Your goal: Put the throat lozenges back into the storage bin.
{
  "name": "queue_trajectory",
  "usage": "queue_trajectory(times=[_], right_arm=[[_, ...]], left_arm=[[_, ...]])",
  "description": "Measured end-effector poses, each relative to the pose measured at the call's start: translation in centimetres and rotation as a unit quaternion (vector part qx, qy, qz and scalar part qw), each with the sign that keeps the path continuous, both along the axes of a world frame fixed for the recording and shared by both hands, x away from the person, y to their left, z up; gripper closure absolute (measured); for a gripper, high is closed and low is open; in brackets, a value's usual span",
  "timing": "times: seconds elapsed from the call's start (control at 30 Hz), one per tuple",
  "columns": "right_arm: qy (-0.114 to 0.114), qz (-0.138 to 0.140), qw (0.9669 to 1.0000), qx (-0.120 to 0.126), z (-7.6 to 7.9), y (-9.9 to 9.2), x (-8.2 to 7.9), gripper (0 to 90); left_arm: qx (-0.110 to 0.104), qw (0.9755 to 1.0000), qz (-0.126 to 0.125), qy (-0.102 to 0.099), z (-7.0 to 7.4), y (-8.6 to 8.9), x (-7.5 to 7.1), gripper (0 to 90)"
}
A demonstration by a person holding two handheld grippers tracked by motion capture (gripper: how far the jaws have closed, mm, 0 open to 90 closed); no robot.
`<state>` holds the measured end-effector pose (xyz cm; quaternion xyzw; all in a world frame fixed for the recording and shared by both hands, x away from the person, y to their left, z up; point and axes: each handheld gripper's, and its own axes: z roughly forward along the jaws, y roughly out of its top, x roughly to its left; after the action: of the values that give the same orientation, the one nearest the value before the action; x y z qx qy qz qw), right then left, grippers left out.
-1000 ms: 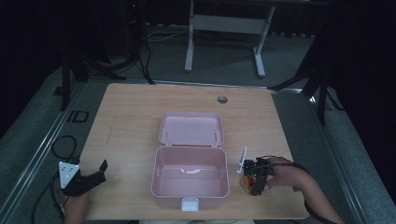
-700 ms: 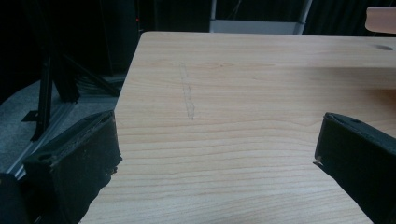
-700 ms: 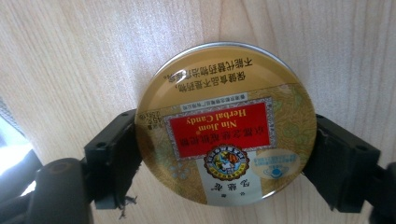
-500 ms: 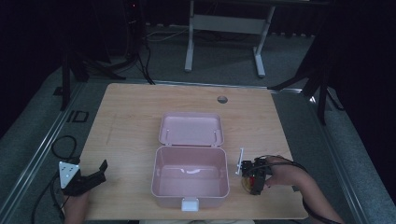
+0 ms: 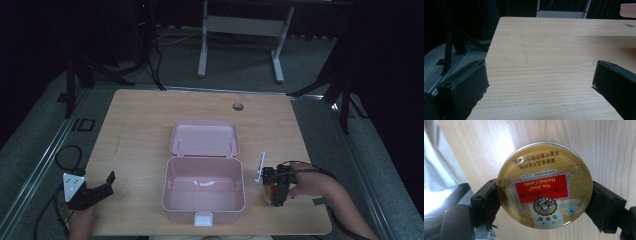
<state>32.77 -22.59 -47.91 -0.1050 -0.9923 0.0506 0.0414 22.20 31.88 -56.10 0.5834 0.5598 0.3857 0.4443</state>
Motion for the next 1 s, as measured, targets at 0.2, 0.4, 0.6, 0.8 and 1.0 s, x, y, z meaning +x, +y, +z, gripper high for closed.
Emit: queue_trajectory(times=[0.2,0.4,0.6,0.8,1.0], right_arm=[[-0.002,0.001,1.0,0.005,1.9,0.2,-0.4,20.0],[-0.004,0.001,0.9999,0.012,4.4,0.6,-0.8,20.1],[-0.016,0.004,0.9997,0.02,7.0,1.0,-1.1,20.1],[-0.023,-0.003,0.9993,0.03,9.0,1.6,-1.1,20.1],[-0.016,0.011,0.9992,0.035,9.7,3.2,-1.4,20.1]], left_arm=[[-0.001,1.0,0.0,0.0,0.0,0.0,0.0,0.4],[-0.001,1.0,0.001,0.0,0.0,0.0,0.0,0.4],[-0.002,1.0,0.001,0.0,0.0,0.0,0.0,0.4],[-0.002,1.0,0.001,0.0,0.0,0.0,0.0,0.4],[-0.002,1.0,0.001,-0.001,0.0,0.0,0.0,0.4]])
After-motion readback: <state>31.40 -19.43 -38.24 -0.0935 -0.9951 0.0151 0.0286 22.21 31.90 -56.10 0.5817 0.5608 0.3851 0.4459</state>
